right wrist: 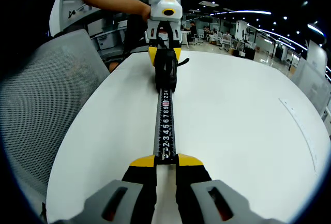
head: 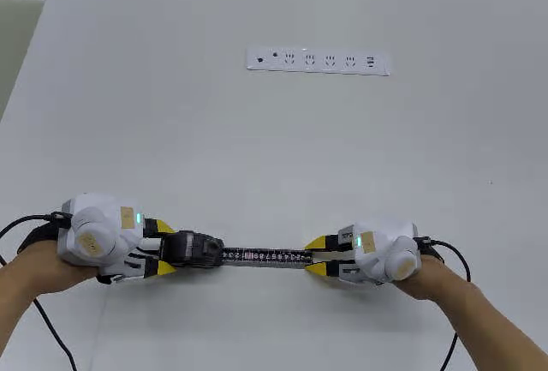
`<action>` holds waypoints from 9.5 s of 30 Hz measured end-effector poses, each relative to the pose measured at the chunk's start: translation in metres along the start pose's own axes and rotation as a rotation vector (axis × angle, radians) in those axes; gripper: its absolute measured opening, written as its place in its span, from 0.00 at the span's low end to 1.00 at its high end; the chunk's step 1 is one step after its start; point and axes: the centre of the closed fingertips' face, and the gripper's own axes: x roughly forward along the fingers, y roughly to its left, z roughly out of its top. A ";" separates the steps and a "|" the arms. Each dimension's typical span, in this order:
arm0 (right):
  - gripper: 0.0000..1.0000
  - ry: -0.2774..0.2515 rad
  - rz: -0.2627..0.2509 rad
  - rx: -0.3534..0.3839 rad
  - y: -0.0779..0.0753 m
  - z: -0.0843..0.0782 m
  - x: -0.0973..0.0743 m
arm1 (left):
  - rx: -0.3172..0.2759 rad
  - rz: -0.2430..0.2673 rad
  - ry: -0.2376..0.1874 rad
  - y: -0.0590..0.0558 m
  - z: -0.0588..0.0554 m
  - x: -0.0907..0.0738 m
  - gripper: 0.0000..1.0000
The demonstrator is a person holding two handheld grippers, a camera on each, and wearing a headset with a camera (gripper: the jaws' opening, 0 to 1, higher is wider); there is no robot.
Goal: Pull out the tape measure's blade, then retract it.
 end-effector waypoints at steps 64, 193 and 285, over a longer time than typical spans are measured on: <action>0.11 0.109 -0.045 0.014 -0.002 -0.059 -0.068 | -0.010 -0.012 0.007 0.001 -0.002 0.000 0.27; 1.00 -0.080 -0.539 0.508 0.073 -0.018 -0.100 | -0.504 0.434 -0.457 -0.074 0.013 -0.028 1.00; 0.22 0.047 -0.189 0.065 -0.003 -0.054 -0.078 | -0.916 0.900 -0.376 0.001 0.016 0.009 0.86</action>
